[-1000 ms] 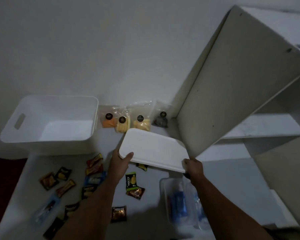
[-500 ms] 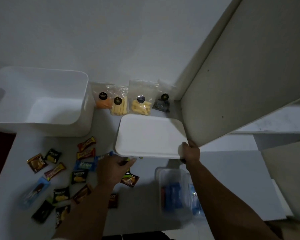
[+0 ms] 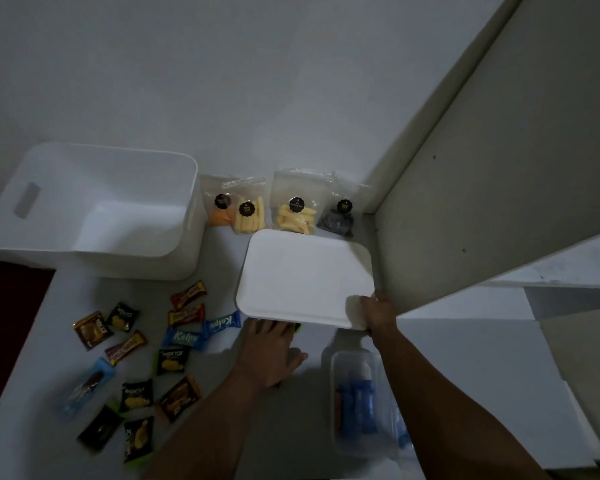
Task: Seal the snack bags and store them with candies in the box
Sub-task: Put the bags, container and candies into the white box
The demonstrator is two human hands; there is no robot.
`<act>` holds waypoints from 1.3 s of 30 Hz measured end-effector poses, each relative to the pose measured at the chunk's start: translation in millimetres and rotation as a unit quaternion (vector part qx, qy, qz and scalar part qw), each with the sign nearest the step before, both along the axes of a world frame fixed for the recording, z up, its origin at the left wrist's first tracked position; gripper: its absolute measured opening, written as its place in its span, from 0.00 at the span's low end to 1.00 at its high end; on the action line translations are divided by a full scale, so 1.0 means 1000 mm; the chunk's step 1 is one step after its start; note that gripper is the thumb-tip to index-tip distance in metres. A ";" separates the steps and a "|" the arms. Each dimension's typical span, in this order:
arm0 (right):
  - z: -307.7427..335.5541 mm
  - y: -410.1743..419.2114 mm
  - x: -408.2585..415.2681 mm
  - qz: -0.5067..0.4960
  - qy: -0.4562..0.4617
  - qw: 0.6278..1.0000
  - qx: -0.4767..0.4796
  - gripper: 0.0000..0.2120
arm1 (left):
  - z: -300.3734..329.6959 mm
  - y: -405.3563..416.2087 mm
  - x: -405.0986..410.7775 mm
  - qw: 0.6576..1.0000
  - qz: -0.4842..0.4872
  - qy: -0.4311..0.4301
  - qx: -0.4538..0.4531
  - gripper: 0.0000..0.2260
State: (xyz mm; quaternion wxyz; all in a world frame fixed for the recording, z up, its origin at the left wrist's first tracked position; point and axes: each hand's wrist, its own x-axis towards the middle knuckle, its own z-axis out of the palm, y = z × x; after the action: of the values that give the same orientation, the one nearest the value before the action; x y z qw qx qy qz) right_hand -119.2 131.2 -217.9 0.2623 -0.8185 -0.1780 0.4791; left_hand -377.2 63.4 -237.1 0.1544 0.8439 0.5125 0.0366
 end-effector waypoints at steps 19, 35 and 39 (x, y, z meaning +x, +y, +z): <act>0.055 0.034 -0.125 0.272 -0.132 0.946 0.119 0.23 | 0.080 0.121 -0.069 0.876 0.371 -0.244 -0.188 0.28; 0.004 0.214 -0.234 0.203 -0.120 0.958 0.162 0.34 | 0.039 0.284 -0.074 0.743 0.509 -0.417 -0.118 0.32; -0.008 0.219 -0.233 0.201 -0.118 0.955 0.182 0.20 | 0.024 0.297 -0.069 0.710 0.581 -0.392 -0.075 0.29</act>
State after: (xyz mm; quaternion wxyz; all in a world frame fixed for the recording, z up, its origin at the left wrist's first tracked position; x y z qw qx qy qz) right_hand -352.1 350.0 -225.7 0.2824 -0.7547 -0.4529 0.3815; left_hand -445.8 360.7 -213.0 0.3525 0.2753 0.7962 0.4075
